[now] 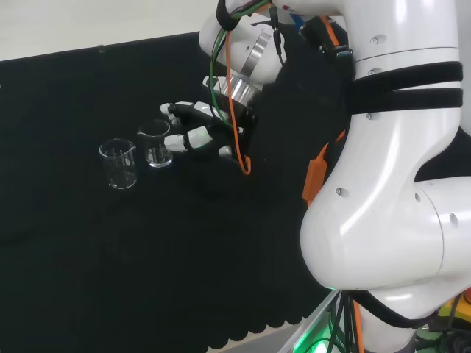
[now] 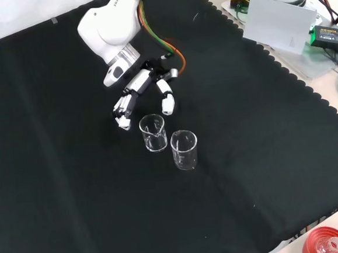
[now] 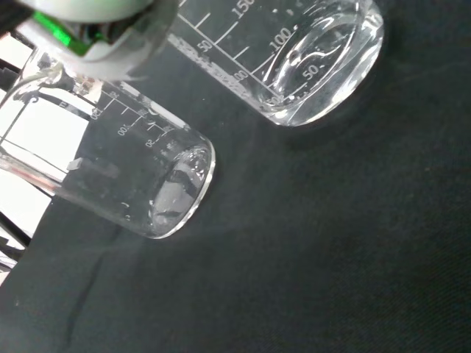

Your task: Pick up the beaker on the right.

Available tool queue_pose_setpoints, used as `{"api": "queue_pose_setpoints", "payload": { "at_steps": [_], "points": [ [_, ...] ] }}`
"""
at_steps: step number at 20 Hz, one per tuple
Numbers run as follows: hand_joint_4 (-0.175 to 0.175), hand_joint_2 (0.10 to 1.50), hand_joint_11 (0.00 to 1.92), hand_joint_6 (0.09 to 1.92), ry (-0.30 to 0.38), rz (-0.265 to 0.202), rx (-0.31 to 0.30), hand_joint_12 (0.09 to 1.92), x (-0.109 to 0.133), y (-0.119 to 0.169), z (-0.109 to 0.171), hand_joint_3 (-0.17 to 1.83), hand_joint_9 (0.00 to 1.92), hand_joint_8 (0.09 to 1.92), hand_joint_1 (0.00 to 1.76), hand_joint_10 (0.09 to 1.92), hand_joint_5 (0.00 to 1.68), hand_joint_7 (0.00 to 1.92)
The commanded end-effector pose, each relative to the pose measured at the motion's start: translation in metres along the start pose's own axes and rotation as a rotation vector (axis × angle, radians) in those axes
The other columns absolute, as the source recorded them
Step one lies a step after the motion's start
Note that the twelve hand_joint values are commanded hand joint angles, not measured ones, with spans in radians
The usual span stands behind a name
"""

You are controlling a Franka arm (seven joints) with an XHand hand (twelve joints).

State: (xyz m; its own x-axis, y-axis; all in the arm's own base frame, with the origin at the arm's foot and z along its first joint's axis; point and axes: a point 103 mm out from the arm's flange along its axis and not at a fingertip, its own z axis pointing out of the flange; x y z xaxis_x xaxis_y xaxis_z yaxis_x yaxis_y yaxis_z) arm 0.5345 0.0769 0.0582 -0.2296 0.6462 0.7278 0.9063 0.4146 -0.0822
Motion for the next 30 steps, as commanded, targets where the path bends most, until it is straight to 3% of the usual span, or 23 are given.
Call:
{"api": "queue_pose_setpoints", "payload": {
  "at_steps": [1, 30],
  "points": [
    [-0.085, 0.50, 0.00, 0.09, 0.021, -0.010, -0.007, 1.13, 0.005, 0.003, 0.004, 0.60, 0.29, 0.68, 0.77, 0.68, 0.31, 0.21],
    [-0.085, 0.50, 0.00, 0.09, 0.045, 0.006, -0.024, 1.15, 0.005, 0.006, 0.016, 0.59, 0.31, 0.68, 0.77, 0.68, 0.34, 0.24]
  ]
}}
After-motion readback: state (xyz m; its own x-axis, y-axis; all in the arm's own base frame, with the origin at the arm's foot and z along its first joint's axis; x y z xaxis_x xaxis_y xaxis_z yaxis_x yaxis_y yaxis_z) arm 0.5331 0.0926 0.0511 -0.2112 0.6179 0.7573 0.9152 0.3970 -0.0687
